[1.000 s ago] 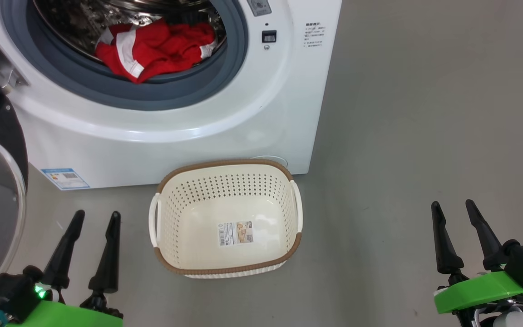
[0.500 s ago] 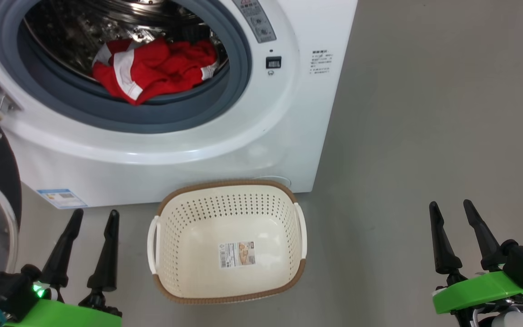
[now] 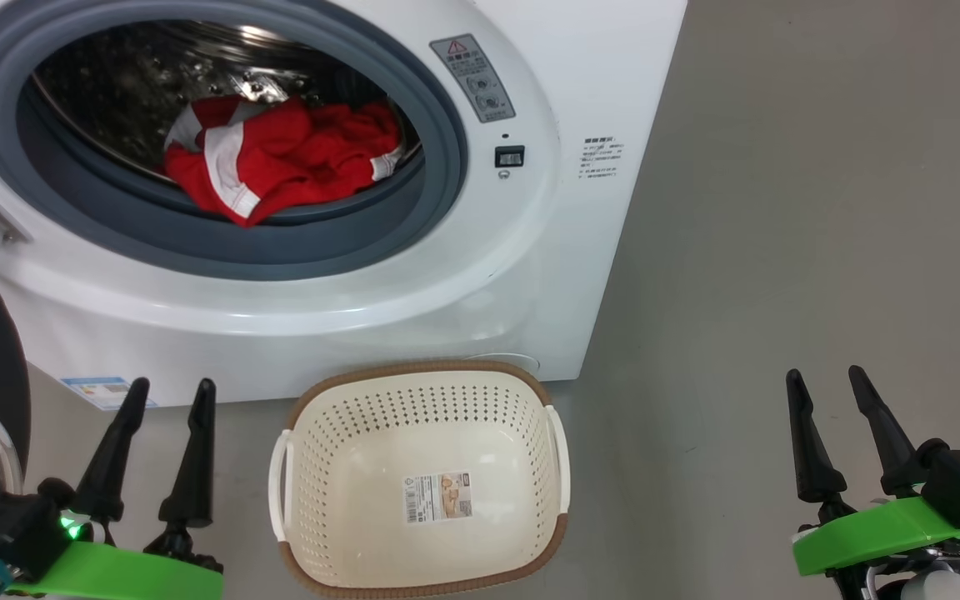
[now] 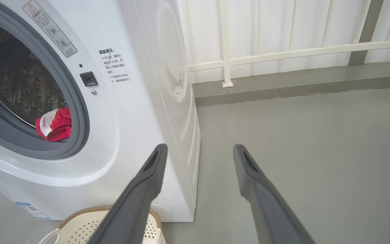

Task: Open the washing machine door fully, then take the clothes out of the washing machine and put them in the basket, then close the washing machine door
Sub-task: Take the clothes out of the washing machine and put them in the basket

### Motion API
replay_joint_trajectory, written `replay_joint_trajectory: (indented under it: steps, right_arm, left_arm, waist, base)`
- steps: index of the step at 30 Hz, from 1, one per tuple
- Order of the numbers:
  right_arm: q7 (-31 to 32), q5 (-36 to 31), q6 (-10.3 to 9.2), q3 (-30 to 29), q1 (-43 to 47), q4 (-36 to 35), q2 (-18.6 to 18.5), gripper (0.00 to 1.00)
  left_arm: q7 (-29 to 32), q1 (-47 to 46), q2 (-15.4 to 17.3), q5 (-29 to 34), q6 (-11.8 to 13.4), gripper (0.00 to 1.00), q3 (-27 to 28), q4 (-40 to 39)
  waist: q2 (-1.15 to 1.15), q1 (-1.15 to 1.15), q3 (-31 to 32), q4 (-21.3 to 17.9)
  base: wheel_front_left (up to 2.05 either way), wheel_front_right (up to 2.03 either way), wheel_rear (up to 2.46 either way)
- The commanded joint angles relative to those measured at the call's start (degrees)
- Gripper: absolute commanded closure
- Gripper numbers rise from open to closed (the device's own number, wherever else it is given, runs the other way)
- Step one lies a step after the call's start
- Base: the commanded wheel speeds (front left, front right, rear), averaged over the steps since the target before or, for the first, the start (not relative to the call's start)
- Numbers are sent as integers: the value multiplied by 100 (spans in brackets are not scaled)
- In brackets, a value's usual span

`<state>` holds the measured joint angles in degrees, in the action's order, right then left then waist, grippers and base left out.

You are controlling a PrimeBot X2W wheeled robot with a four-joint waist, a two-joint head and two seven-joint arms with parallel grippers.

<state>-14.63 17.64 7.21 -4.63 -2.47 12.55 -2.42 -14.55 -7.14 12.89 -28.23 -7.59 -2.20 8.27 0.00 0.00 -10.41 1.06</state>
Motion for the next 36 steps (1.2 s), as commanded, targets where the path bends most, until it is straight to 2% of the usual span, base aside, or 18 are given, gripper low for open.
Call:
replay_joint_trajectory:
  steps: [1, 26, 36]
  right_arm:
    - [-37, 28, 28, 159, -91, -122, -46, 0]
    - [-37, 65, 28, 222, -165, -148, -46, 0]
    - [-37, 127, 28, 255, -360, -213, -46, 0]
  left_arm:
    - [-45, -152, 108, 51, 10, 0, 212, -86]
    - [-45, -247, 149, 100, 10, 0, 211, 133]
    - [-45, -1061, 137, 592, 10, 0, 217, 754]
  waist:
    - [0, 0, 3, 2]
    - [0, 0, -206, -39]
    - [0, 0, -702, -83]
  base:
    - [0, 0, 0]
    - [0, 0, 0]
    - [0, 0, 0]
